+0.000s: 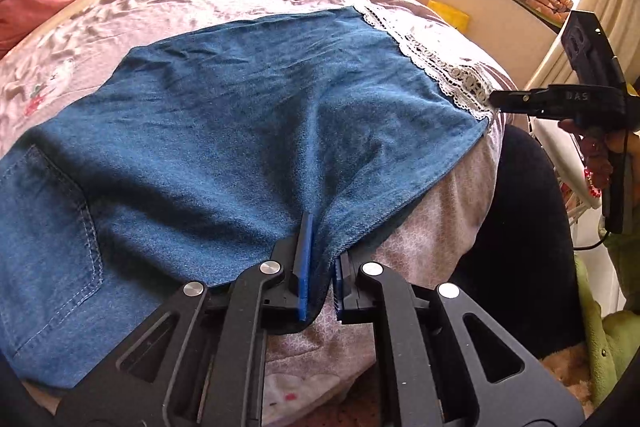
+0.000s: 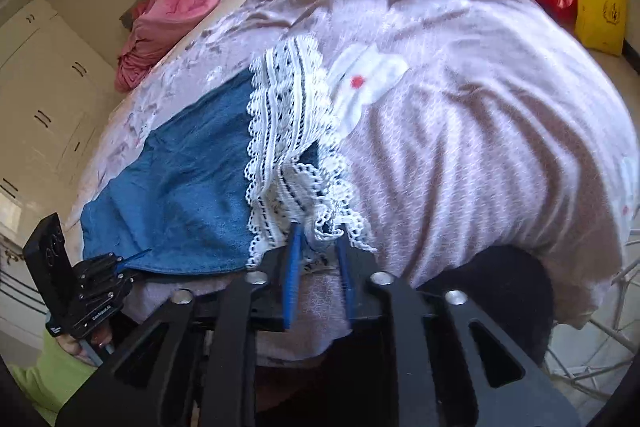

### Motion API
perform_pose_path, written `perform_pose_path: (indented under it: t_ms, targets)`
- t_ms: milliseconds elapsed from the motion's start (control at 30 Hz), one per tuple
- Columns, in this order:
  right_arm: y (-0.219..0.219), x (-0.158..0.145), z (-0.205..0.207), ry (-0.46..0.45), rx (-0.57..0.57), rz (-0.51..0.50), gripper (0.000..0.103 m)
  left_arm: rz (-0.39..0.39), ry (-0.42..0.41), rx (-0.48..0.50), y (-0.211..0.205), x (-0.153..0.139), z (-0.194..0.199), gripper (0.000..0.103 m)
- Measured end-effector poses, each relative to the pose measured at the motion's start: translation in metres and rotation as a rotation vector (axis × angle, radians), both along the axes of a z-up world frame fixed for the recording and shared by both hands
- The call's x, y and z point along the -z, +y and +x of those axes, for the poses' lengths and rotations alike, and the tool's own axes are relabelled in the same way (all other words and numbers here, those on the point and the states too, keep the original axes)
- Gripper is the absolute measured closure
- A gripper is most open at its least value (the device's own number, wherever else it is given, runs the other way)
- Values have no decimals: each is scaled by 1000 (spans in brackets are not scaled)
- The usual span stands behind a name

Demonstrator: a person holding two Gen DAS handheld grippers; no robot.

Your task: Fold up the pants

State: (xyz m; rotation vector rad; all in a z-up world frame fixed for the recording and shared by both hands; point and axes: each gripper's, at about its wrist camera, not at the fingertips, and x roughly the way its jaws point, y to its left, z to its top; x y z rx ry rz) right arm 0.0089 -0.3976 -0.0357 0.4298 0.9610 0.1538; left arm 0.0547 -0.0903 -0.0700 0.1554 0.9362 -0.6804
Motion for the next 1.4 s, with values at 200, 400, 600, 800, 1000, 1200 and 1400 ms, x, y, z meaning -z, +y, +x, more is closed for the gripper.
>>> perform_pose_path:
  t_ms: [200, 400, 600, 800, 1000, 1200, 1400]
  targets:
    - [5, -30, -5, -103, -23, -17, 73, -27, -11, 9, 5, -10, -7, 74]
    - [53, -30, 20, -112, -181, -43, 68, -62, -64, -58, 37, -38, -17, 66]
    - [69, 1, 41, -20, -199, -139, 65, -20, -88, -274, 101, -46, -6, 59]
    - [57, 14, 39, -20, -166, -138, 66, 64, -77, -505, 160, -29, 10, 59]
    - [60, 16, 40, -17, -169, -159, 62, 16, -40, -537, 182, -19, 23, 60]
    - [44, -19, 37, -115, -149, -84, 45, -19, -95, -476, 164, -52, 17, 54]
    - [18, -36, 87, -155, -120, -32, 40, -6, -141, -378, 114, -76, 55, 44]
